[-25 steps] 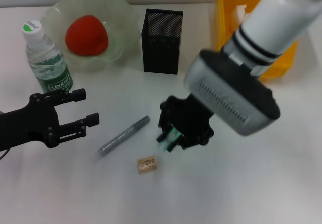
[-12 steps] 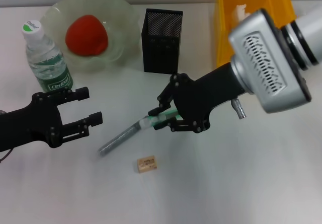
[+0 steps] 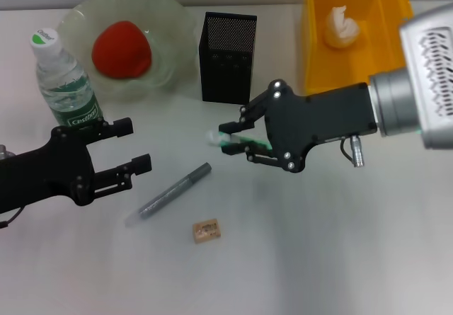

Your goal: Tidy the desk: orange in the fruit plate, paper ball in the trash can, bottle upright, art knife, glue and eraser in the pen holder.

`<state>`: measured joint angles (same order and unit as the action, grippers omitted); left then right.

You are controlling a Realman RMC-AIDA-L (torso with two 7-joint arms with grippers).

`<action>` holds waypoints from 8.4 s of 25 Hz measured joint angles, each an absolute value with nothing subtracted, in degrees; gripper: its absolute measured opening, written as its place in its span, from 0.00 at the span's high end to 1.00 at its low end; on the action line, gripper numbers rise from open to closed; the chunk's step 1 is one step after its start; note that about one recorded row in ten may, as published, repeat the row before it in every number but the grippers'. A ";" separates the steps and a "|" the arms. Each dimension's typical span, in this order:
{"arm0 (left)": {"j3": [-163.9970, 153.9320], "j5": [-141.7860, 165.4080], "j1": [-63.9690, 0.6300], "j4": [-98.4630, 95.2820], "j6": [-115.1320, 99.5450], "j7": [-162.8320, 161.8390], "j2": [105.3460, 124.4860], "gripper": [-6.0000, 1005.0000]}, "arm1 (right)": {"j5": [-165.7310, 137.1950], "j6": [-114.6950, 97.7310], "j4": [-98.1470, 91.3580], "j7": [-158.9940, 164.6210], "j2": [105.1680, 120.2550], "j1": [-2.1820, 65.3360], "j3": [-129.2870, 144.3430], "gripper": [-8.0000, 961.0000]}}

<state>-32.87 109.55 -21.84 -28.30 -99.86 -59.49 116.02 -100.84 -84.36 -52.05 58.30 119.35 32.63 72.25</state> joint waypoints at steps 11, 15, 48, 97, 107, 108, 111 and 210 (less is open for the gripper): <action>-32.94 109.48 -22.22 -28.30 -101.15 -59.41 116.39 0.29 | -84.74 -85.21 -46.51 46.79 119.35 26.62 69.21 0.80; -32.87 109.48 -22.56 -28.29 -101.47 -59.41 116.78 0.29 | -78.70 -84.84 -42.16 34.25 119.46 25.16 69.07 0.80; -33.13 108.10 -22.14 -26.98 -101.78 -57.90 118.24 0.29 | -67.84 -77.42 -19.36 -16.58 119.67 36.09 69.91 0.80; -33.44 108.45 -21.30 -26.77 -106.46 -56.22 117.68 0.29 | -59.49 -61.52 -10.40 27.78 119.88 48.49 69.38 0.80; -33.59 108.50 -21.37 -26.72 -106.41 -55.87 117.76 0.29 | -58.72 -60.68 -10.38 39.86 119.88 48.58 69.33 0.79; -33.58 108.50 -21.30 -26.72 -106.40 -55.79 117.77 0.29 | -58.70 -60.26 -10.54 42.70 119.88 48.52 69.33 0.79; -33.46 108.42 -21.24 -26.73 -106.38 -55.75 117.77 0.29 | -58.70 -59.96 -10.81 44.56 119.88 48.41 69.33 0.78; -34.83 116.29 -23.18 -28.18 -102.81 -56.97 114.64 0.29 | -108.73 -82.47 -32.82 78.57 119.39 44.45 75.87 0.33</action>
<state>-34.83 116.29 -23.18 -28.19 -102.81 -56.97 114.64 -108.73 -82.47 -32.82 78.57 119.39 44.45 75.87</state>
